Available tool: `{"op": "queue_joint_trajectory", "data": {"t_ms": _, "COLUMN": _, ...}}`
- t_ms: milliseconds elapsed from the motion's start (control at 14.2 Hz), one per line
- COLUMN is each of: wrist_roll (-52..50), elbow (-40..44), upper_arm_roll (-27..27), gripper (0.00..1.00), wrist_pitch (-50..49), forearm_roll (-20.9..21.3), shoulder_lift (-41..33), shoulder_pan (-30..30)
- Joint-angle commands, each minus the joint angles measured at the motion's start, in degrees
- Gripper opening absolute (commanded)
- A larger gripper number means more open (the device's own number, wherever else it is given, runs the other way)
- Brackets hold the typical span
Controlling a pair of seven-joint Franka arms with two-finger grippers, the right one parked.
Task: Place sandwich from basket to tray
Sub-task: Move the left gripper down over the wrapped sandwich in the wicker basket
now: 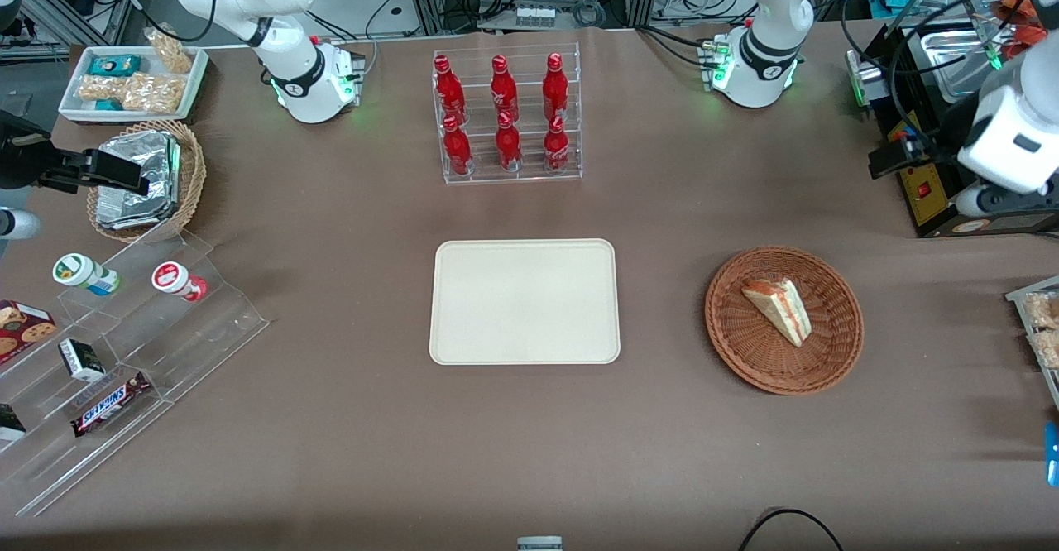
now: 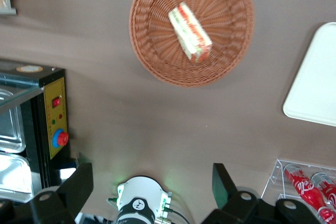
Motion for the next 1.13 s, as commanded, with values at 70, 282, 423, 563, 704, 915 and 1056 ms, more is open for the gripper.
{"op": "queue_joint_trajectory", "data": {"t_ms": 70, "wrist_roll": -1.3, "elbow": -7.8, "upper_arm_roll": 5.0, "gripper": 1.00, "wrist_pitch": 11.0, "forearm_roll": -1.4, "shoulder_lift": 5.5, "shoulder_pan": 0.7}}
{"op": "queue_joint_trajectory", "data": {"t_ms": 282, "wrist_roll": -1.6, "elbow": -22.4, "upper_arm_roll": 6.1, "gripper": 1.00, "wrist_pitch": 30.6, "forearm_roll": -1.6, "shoulder_lift": 3.9, "shoulder_pan": 0.7}}
{"op": "queue_joint_trajectory", "data": {"t_ms": 423, "wrist_roll": -3.4, "elbow": -27.1, "upper_arm_roll": 7.5, "gripper": 1.00, "wrist_pitch": 38.2, "forearm_roll": -4.2, "shoulder_lift": 4.4, "shoulder_pan": 0.7}}
{"op": "queue_joint_trajectory", "data": {"t_ms": 563, "wrist_roll": -7.5, "elbow": -30.9, "upper_arm_roll": 7.5, "gripper": 1.00, "wrist_pitch": 45.0, "forearm_roll": -5.8, "shoulder_lift": 4.5, "shoulder_pan": 0.6}}
{"op": "queue_joint_trajectory", "data": {"t_ms": 704, "wrist_roll": -15.8, "elbow": -30.7, "upper_arm_roll": 7.3, "gripper": 1.00, "wrist_pitch": 46.4, "forearm_roll": -6.1, "shoulder_lift": 5.9, "shoulder_pan": -0.1}}
{"op": "queue_joint_trajectory", "data": {"t_ms": 915, "wrist_roll": -24.7, "elbow": -31.0, "upper_arm_roll": 5.9, "gripper": 1.00, "wrist_pitch": 51.1, "forearm_roll": -6.1, "shoulder_lift": 8.2, "shoulder_pan": -2.1}}
{"op": "queue_joint_trajectory", "data": {"t_ms": 1056, "wrist_roll": -27.1, "elbow": -31.0, "upper_arm_roll": 5.9, "gripper": 1.00, "wrist_pitch": 53.8, "forearm_roll": -6.0, "shoulder_lift": 9.6, "shoulder_pan": -4.9}}
